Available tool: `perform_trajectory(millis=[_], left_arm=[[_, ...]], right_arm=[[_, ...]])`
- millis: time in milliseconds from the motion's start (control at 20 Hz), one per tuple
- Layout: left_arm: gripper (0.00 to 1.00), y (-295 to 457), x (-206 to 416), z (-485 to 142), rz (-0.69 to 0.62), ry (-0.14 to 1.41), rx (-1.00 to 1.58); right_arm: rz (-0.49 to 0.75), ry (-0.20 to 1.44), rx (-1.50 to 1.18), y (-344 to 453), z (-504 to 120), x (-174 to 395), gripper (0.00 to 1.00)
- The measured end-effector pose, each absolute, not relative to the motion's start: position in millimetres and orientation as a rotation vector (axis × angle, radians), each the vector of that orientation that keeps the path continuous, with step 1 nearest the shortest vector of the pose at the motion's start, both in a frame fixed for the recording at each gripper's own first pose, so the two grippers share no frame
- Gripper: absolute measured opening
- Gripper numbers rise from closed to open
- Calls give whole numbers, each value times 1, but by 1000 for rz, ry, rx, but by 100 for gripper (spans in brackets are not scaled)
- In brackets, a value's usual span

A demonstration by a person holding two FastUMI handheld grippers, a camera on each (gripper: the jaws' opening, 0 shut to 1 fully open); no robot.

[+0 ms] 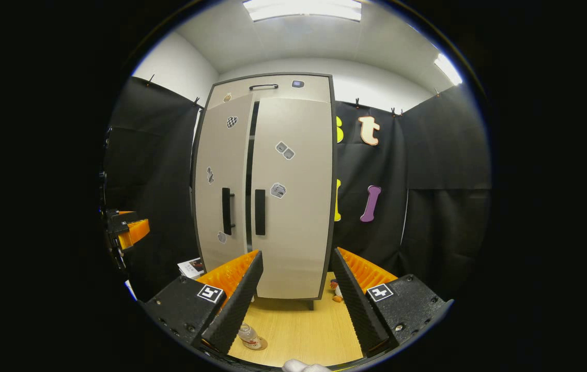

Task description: Grasp the bottle in the cabinet with the left hand and place it on the coaster, then close the right door with the right hand and the left door with the left hand.

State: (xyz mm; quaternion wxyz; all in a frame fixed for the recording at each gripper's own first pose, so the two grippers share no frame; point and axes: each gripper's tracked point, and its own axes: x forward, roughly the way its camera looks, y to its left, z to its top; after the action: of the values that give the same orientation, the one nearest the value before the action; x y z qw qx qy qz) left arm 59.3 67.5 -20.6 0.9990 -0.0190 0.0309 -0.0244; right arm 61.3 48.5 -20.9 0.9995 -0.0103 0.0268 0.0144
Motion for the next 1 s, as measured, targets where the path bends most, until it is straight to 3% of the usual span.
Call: perform_trajectory(millis=[1000], left_arm=[[95, 67, 70, -18, -47, 45, -20]], right_arm=[[32, 56, -8, 49, -30, 72, 83]])
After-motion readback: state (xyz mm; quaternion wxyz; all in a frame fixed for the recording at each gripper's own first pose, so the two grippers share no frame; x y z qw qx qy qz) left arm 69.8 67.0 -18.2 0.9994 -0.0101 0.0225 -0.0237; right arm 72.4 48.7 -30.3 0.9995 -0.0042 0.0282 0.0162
